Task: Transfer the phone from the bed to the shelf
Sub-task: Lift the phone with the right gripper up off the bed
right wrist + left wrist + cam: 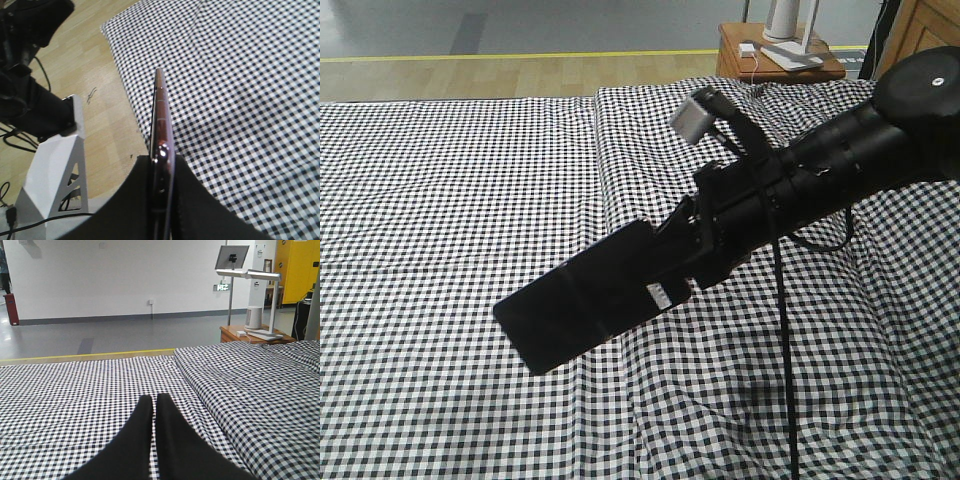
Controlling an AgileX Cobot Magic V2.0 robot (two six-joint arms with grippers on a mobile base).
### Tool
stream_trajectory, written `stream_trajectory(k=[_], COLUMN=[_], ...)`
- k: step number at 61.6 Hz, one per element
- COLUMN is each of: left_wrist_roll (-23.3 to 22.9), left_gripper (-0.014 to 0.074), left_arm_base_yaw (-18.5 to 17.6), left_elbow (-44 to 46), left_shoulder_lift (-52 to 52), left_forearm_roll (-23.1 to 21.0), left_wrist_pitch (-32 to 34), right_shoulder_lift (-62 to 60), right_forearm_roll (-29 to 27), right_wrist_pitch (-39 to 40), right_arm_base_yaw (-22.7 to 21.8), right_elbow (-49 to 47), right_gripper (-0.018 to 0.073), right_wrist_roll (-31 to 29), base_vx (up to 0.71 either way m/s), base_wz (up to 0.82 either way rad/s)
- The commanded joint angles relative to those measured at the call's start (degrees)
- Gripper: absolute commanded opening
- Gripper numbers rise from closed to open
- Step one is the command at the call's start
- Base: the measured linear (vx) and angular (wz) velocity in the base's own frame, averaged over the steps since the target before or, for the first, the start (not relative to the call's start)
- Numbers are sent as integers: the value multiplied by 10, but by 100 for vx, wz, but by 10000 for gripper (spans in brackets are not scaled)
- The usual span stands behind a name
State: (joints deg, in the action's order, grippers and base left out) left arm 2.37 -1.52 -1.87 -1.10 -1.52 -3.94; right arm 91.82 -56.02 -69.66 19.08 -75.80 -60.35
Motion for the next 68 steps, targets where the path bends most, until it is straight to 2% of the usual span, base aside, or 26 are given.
stream_trajectory(k=[1, 12, 68], left_wrist_roll=[-5, -5, -5], left_gripper=[1, 1, 1], left_arm_base_yaw=[1, 1, 1], left_elbow=[14, 14, 14], left_shoulder_lift=[-4, -4, -4], left_forearm_roll=[-6, -6, -6], left_wrist_pitch=[43, 43, 43], right_shoulder_lift=[-25, -25, -25], right_forearm_roll=[-46, -46, -46], right_wrist_pitch=[-41, -41, -41], right_arm_base_yaw=[16, 31, 31], right_elbow=[-14, -14, -14], right_gripper=[-3, -3, -2], right_wrist_roll=[1, 1, -1], base_vx=[0, 0, 0], base_wz=[0, 0, 0])
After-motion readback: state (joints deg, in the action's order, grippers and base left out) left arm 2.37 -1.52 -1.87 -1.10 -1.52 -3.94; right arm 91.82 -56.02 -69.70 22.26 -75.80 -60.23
